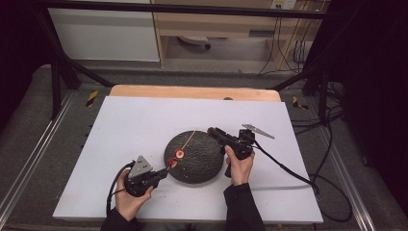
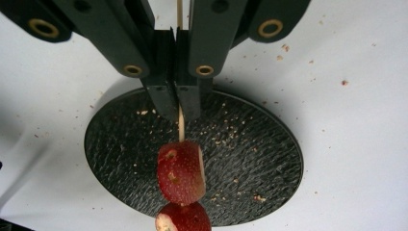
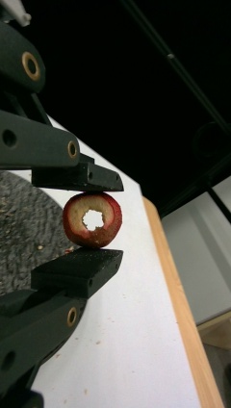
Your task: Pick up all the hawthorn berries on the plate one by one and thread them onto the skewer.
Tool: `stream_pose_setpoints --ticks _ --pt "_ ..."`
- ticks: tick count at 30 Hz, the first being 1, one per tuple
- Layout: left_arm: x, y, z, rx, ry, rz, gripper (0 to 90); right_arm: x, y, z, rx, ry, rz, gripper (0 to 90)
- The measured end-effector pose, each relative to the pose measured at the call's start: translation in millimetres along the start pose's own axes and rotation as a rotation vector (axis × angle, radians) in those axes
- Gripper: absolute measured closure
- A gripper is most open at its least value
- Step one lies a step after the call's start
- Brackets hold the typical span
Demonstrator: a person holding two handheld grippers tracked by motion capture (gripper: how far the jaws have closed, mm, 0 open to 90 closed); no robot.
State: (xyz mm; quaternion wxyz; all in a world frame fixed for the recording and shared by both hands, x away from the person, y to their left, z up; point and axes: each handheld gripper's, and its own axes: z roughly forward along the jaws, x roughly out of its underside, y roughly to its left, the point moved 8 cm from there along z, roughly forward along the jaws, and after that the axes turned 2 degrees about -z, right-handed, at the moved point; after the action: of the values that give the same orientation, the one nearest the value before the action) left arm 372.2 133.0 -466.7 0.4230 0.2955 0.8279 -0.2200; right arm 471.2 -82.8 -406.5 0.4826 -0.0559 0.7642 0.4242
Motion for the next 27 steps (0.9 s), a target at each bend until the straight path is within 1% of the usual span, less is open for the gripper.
stream_pose_setpoints --ticks 3,8,16,18,19,27 --pt "-1.6 -2.7 1.5 0.002 -0.006 0.001 88.5 -5.2 1.0 0.2 -0.007 -0.035 0.02 62.0" --pt "-4.2 -8.0 4.7 0.01 -0.014 -0.003 88.5 -11.2 2.4 0.2 -0.014 -0.075 0.056 62.0" --pt "-7.6 -19.6 10.8 0.033 -0.021 0.004 88.5 -18.8 2.8 0.7 -0.02 -0.144 0.081 62.1" --pt "-8.1 -21.7 12.0 0.036 -0.023 0.007 88.5 -20.6 3.1 0.5 -0.024 -0.154 0.091 62.0" --pt "-8.3 -22.7 12.5 0.037 -0.022 0.007 88.4 -21.7 2.8 0.3 -0.023 -0.161 0.088 62.0" --pt "-11.7 -27.8 15.4 0.042 -0.035 0.007 88.5 -27.5 4.3 -0.7 -0.039 -0.19 0.128 62.1"
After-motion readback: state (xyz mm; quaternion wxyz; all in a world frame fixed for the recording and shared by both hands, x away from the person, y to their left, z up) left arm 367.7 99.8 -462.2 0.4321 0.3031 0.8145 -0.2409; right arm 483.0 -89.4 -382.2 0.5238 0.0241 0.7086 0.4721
